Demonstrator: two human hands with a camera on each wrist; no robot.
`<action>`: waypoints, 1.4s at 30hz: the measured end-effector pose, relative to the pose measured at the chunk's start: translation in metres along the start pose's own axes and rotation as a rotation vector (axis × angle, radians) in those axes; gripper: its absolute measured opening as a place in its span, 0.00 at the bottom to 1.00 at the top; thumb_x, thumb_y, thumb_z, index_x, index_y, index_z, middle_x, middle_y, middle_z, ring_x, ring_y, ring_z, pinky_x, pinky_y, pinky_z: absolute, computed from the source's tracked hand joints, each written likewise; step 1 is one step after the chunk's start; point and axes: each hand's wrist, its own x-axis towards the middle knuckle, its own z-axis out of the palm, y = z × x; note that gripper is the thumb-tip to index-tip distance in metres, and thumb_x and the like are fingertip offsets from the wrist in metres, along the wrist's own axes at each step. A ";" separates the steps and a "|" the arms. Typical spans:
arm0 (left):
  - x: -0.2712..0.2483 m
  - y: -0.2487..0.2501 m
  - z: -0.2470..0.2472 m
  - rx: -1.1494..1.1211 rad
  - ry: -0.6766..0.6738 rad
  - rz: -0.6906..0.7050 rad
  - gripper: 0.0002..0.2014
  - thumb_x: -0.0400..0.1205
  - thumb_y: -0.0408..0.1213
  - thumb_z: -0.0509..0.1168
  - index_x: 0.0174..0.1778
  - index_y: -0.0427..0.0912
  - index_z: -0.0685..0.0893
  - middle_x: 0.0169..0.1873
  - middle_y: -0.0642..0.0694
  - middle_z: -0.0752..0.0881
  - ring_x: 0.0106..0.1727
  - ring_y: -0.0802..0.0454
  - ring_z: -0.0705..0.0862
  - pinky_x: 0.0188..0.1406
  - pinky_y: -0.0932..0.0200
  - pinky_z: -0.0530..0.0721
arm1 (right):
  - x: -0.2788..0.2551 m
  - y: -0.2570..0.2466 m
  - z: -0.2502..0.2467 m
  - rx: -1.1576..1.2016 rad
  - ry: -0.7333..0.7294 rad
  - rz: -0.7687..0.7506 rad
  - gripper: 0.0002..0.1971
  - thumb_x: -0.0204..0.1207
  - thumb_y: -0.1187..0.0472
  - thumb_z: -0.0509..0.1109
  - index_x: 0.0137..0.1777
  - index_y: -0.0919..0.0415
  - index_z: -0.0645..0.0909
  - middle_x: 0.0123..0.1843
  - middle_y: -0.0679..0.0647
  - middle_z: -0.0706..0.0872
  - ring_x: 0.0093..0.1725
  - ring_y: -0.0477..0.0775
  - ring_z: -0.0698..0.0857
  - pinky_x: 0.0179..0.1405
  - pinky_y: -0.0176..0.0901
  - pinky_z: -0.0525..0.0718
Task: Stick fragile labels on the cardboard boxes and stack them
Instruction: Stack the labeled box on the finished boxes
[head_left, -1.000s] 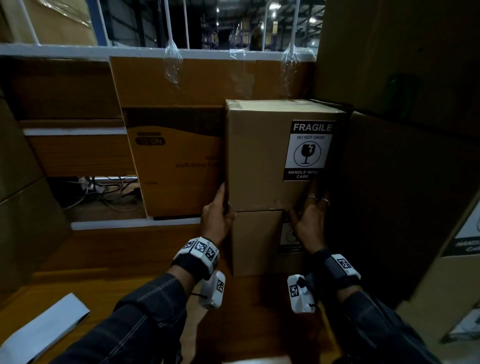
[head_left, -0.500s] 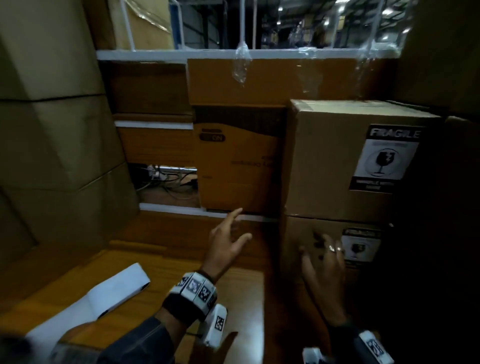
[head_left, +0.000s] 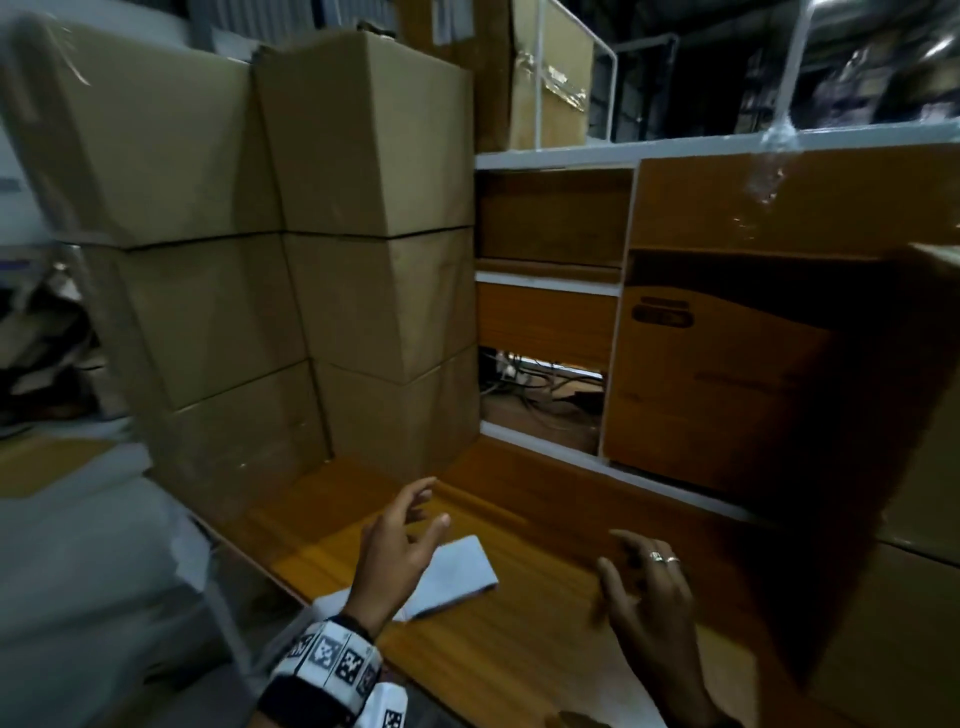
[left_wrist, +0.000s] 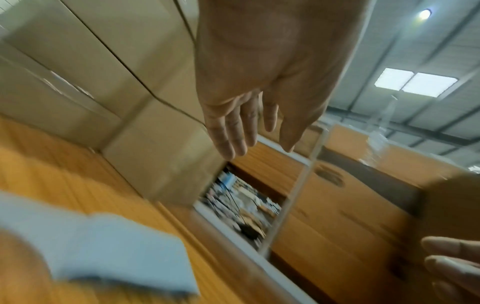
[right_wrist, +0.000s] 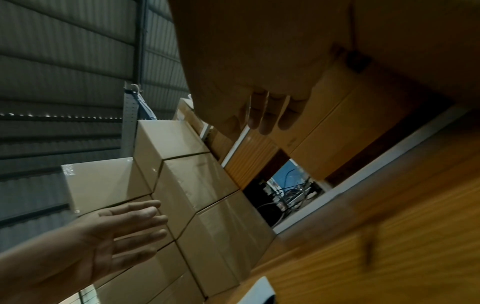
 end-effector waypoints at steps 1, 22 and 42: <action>0.010 -0.009 -0.015 0.001 0.021 0.010 0.23 0.83 0.43 0.73 0.75 0.56 0.79 0.66 0.58 0.85 0.64 0.66 0.83 0.54 0.70 0.85 | 0.008 -0.010 0.015 0.003 -0.016 -0.009 0.17 0.81 0.59 0.76 0.67 0.48 0.80 0.59 0.44 0.79 0.55 0.36 0.79 0.46 0.31 0.77; 0.254 -0.098 -0.408 0.080 0.822 0.309 0.13 0.88 0.43 0.65 0.66 0.42 0.83 0.53 0.46 0.86 0.44 0.70 0.83 0.47 0.79 0.77 | 0.192 -0.333 0.323 0.257 -0.030 -0.483 0.17 0.82 0.54 0.75 0.69 0.53 0.81 0.62 0.47 0.83 0.57 0.41 0.82 0.57 0.46 0.87; 0.384 -0.157 -0.531 0.103 0.527 -0.069 0.43 0.72 0.83 0.57 0.76 0.59 0.75 0.71 0.50 0.85 0.71 0.44 0.83 0.72 0.35 0.80 | 0.255 -0.521 0.439 0.461 -0.002 -0.527 0.39 0.77 0.48 0.79 0.83 0.64 0.69 0.80 0.59 0.71 0.80 0.56 0.70 0.81 0.51 0.72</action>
